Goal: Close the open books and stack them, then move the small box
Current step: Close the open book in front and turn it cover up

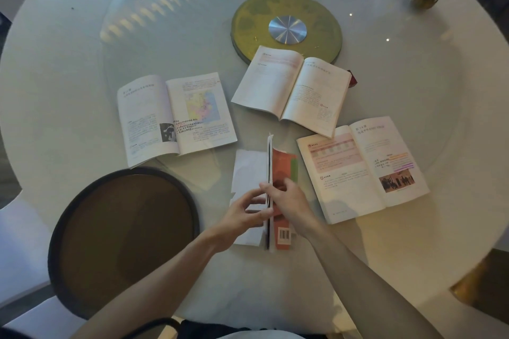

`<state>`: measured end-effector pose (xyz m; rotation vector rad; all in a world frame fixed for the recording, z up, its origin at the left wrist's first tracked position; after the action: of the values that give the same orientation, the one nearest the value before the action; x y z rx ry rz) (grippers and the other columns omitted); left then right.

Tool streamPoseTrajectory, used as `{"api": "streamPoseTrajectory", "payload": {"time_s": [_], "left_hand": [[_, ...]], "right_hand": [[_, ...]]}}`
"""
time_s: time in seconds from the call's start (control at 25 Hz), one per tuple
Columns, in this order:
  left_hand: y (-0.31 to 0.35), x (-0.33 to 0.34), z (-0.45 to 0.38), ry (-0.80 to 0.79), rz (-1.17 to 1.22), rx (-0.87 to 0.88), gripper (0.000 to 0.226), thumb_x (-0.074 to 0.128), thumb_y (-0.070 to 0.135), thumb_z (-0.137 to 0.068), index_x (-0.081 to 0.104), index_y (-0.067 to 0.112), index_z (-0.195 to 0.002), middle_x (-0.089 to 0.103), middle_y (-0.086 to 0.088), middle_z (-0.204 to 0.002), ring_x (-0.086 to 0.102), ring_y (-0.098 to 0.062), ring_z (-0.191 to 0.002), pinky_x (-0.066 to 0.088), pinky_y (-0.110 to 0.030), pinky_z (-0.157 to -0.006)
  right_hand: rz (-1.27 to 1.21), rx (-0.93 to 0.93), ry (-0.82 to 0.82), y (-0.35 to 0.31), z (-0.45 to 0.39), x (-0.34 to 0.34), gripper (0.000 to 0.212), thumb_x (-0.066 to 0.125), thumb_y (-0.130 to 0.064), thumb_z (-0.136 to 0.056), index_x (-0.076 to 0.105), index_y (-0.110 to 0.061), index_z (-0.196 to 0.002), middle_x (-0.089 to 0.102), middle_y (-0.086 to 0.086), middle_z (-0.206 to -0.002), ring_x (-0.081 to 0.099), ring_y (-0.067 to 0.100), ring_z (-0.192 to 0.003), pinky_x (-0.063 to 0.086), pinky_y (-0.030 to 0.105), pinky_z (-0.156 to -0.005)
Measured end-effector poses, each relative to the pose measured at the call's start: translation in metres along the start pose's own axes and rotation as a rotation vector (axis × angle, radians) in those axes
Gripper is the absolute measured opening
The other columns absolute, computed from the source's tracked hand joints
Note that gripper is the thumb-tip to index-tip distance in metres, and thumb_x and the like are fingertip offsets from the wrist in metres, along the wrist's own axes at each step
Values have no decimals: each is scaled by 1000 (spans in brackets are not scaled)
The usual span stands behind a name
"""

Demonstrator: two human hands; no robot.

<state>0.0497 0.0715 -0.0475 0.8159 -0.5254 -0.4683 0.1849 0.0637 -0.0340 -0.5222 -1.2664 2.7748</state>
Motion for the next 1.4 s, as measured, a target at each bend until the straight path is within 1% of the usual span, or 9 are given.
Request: {"api": "streamPoseTrajectory", "payload": {"time_s": [0.12, 0.32, 0.68, 0.8, 0.92, 1.0, 1.12, 1.24, 1.4], "left_hand": [[-20, -11, 1, 38, 46, -28, 75, 88, 40, -75, 54, 40, -142, 61, -3, -137, 68, -23, -119, 57, -43, -100], [-53, -20, 5, -15, 227, -81, 67, 80, 17, -88, 50, 30, -146, 67, -9, -137, 65, -31, -126, 52, -53, -105], [-70, -42, 8, 139, 170, -153, 43, 67, 9, -95, 62, 34, -129, 74, -6, -120, 73, -28, -110, 61, -53, -91], [-69, -45, 9, 272, 33, -128, 50, 77, 5, -86, 59, 33, -124, 72, -2, -117, 73, -21, -105, 64, -43, -84], [-65, -47, 13, 368, -160, -90, 59, 82, 8, -81, 52, 36, -123, 67, 13, -109, 68, -4, -96, 61, -15, -64], [-63, -53, 14, 417, -203, -76, 43, 79, 19, -85, 55, 39, -115, 70, 14, -107, 69, -2, -91, 57, -13, -59], [-67, -63, 15, 455, -140, -143, 16, 67, 26, -97, 62, 34, -110, 74, -2, -115, 72, -11, -94, 65, -30, -75], [-72, -62, 13, 457, -245, -156, 35, 76, 17, -90, 56, 26, -118, 69, -4, -119, 70, -15, -100, 63, -40, -88], [-49, -50, 22, 556, -862, 43, 95, 86, 41, -71, 32, 26, -147, 39, -2, -133, 40, -18, -124, 43, -35, -105]], "right_hand": [[-9, 22, -46, 7, -6, 4, 37, 71, -49, -95, 76, -13, -103, 80, -1, -92, 78, 18, -82, 66, 39, -77], [-17, 76, -135, 18, -11, 21, 25, 71, -33, -100, 72, -9, -94, 83, 9, -99, 83, 27, -86, 68, 51, -79], [-42, 78, -135, 14, -12, 18, 27, 70, -26, -101, 65, -2, -91, 83, 12, -97, 83, 28, -85, 68, 43, -65], [-41, 67, -124, 10, -13, 15, 28, 69, -25, -102, 64, 0, -92, 83, 13, -96, 83, 28, -82, 64, 38, -61], [-72, 54, -106, 8, -13, 12, 25, 68, -22, -102, 62, -10, -82, 82, 13, -92, 80, 26, -76, 61, 35, -56], [-84, 46, -103, 6, -12, 10, 25, 68, -21, -103, 62, -11, -80, 82, 11, -90, 80, 25, -74, 60, 33, -54], [-92, 55, -105, 5, -11, 10, 22, 68, -23, -102, 64, -9, -85, 84, 12, -95, 82, 27, -78, 61, 34, -57], [-141, 74, -104, 8, -10, 9, 20, 68, -25, -102, 68, -14, -84, 84, 10, -97, 81, 26, -80, 62, 37, -62], [-155, 79, -83, 7, -8, 2, 21, 69, -26, -101, 67, -19, -81, 84, 7, -91, 79, 21, -74, 59, 34, -59]]}}
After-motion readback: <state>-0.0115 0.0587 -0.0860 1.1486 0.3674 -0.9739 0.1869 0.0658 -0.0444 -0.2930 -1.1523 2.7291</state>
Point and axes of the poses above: each hand's wrist, its own z-axis away from the middle knuckle, its own x-axis out of the palm, y = z × x, the point moved 10 cm from there along -z, towards the middle knuckle
